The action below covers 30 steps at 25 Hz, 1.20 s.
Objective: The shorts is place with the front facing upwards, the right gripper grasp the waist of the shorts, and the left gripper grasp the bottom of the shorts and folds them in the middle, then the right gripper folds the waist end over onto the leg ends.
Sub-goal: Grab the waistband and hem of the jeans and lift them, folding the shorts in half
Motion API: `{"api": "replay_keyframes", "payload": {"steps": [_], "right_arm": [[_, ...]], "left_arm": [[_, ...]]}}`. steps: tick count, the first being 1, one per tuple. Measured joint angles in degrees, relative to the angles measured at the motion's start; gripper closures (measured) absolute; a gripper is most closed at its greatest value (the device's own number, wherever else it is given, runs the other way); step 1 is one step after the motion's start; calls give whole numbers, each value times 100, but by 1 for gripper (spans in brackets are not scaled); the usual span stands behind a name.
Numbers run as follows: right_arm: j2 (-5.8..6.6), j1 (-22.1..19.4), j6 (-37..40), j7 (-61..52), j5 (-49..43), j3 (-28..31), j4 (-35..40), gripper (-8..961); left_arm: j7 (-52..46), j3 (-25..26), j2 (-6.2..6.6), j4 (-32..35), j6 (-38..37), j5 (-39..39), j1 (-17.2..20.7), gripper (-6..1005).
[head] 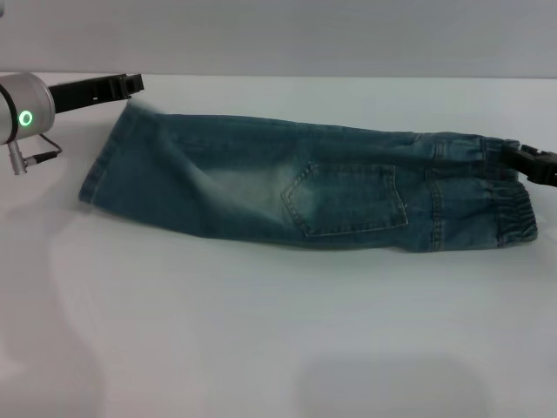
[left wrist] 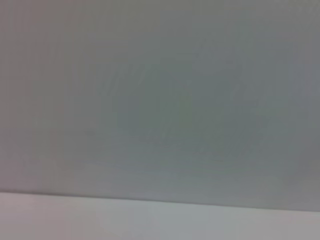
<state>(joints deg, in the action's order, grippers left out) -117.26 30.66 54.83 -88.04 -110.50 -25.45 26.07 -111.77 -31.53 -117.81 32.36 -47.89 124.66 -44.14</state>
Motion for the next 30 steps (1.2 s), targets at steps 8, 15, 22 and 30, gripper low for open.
{"api": "replay_keyframes", "payload": {"steps": [8,15,22,30], "right_arm": [[-86,-32,-318,233,186,-12,-10,468],[-105,-290,134,503,913,-11,112,353],[-101,-361,1801,893,1300,-115,289,353],[-95,-40,1040,1026,1241,-927,-68,354]], "left_arm": [[305,-8,-4,-33,-15,-294,54,688],[420,-12,-6,-37,-142,-385,60,435],[1023,-12,-14,-118,-571,-1077,147,352],[1242,-53,-12,-200,-630,-1399,231,353]]}}
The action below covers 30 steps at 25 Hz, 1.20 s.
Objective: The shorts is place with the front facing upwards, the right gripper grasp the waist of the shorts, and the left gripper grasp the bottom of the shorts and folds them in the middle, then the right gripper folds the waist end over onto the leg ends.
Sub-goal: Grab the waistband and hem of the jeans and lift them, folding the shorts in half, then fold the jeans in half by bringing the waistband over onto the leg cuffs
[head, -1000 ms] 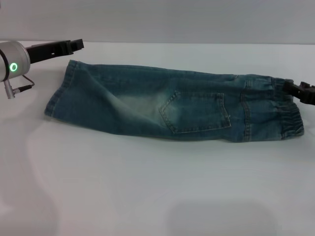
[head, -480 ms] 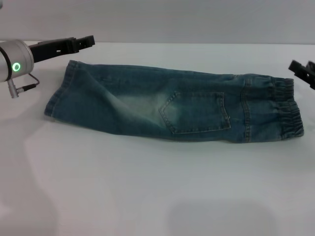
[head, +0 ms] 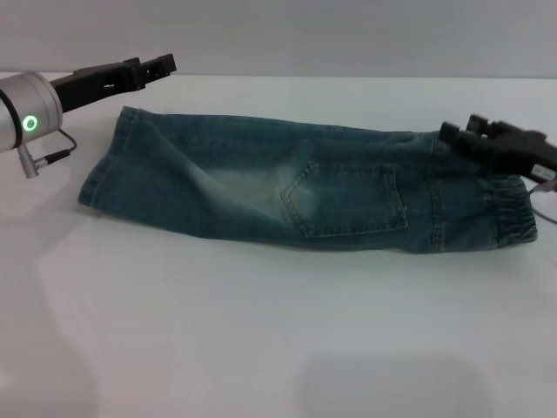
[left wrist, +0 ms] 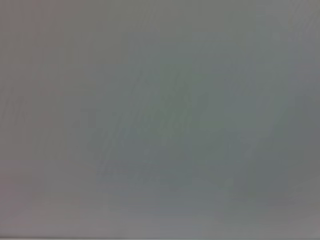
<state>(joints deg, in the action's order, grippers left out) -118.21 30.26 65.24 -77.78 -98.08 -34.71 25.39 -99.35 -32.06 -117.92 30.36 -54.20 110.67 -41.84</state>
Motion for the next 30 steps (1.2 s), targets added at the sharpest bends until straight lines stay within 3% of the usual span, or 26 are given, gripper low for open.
{"api": "replay_keyframes", "payload": {"steps": [4,17,20,24,26,30], "right_arm": [[0,116,-630,65,-53,-198,-233,354],[18,56,-1467,34,-34,-147,-336,354],[26,-26,-1441,29,-14,-89,-251,354],[5,-329,-672,-250,-6,36,377,354],[104,-452,-120,-768,-76,41,752,354],[438,-600,876,-1951,-220,38,1359,355]], "left_arm": [[8,-10,6,7,-6,-49,42,354],[-15,-20,16,0,-12,-94,97,356],[-5,-20,16,1,-45,-97,101,356],[25,-20,14,61,-245,-123,143,357],[27,-20,14,76,-316,-152,173,357],[37,-20,18,81,-381,-220,224,358]]}}
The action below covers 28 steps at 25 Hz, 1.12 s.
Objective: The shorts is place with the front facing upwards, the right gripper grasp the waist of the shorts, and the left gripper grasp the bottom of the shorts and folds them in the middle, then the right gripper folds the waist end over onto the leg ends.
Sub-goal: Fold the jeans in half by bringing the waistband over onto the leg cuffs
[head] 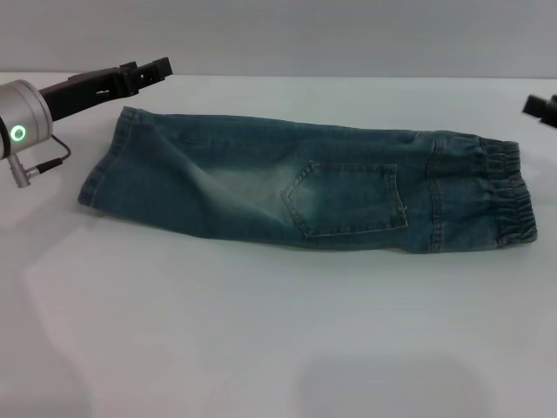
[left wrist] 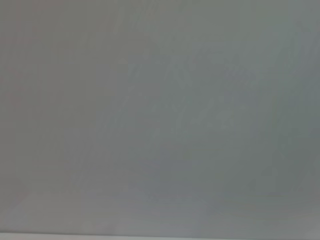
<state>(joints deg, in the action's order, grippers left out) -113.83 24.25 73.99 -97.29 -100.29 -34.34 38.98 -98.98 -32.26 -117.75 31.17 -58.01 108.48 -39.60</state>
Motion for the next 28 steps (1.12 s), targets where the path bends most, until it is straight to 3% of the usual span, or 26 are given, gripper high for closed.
{"api": "replay_keyframes", "payload": {"steps": [5,6,7,8,12,18,28], "right_arm": [[380,81,755,-1487,-849,29,756,355],[479,171,913,-1868,-1166,33,847,355],[671,394,1206,-2468,-1775,50,927,355],[671,394,1206,-2468,-1775,50,927,355],[891,939,1609,-3053,-3024,28,962,355],[927,1547,1809,-3115,-4421,-117,704,354],[809,1662,1449,-3134,-4620,-732,439,354]], "left_arm": [[7,1,-1,3,-55,-35,58,359],[9,0,-3,3,-72,-37,64,359],[10,1,-7,3,-100,-41,73,359],[10,1,-7,3,-100,-41,73,359],[166,1,-14,-49,-249,-175,77,360],[496,0,-26,-209,-504,-464,95,361],[493,7,-22,-242,-623,-546,221,361]]}}
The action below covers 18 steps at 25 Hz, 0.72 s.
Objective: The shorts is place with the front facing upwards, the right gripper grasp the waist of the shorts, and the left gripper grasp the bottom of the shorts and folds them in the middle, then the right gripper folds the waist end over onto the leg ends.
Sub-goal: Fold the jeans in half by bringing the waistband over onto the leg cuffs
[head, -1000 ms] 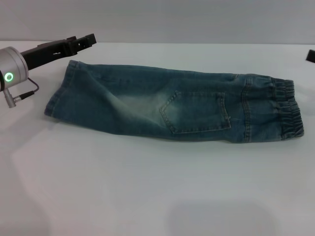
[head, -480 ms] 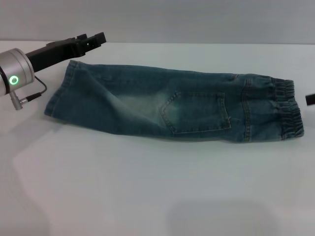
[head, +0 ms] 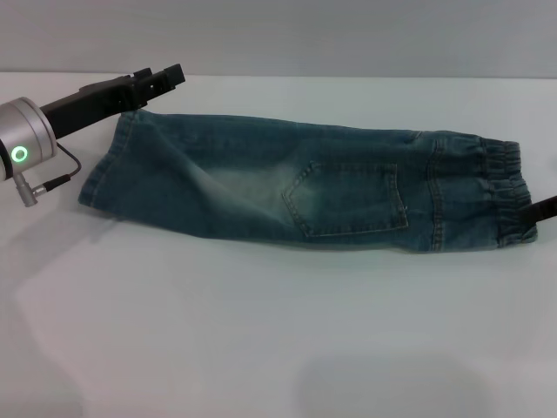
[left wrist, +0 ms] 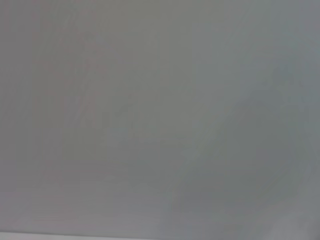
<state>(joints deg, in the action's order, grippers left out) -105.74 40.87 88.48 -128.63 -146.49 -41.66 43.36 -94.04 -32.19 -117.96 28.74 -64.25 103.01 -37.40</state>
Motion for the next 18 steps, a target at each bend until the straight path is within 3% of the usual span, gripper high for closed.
{"api": "replay_keyframes", "payload": {"steps": [7,14,18], "right_arm": [[-94,-37,-504,32,-11,-243,-134,354],[-356,-50,-960,171,-17,-261,-179,353],[-410,-29,-1138,241,-19,-353,-295,352]], "left_arm": [[21,-2,8,0,-114,-13,-4,362],[36,-7,8,0,-175,-19,-48,362],[-9,-74,4,0,-169,-19,-75,361]]}}
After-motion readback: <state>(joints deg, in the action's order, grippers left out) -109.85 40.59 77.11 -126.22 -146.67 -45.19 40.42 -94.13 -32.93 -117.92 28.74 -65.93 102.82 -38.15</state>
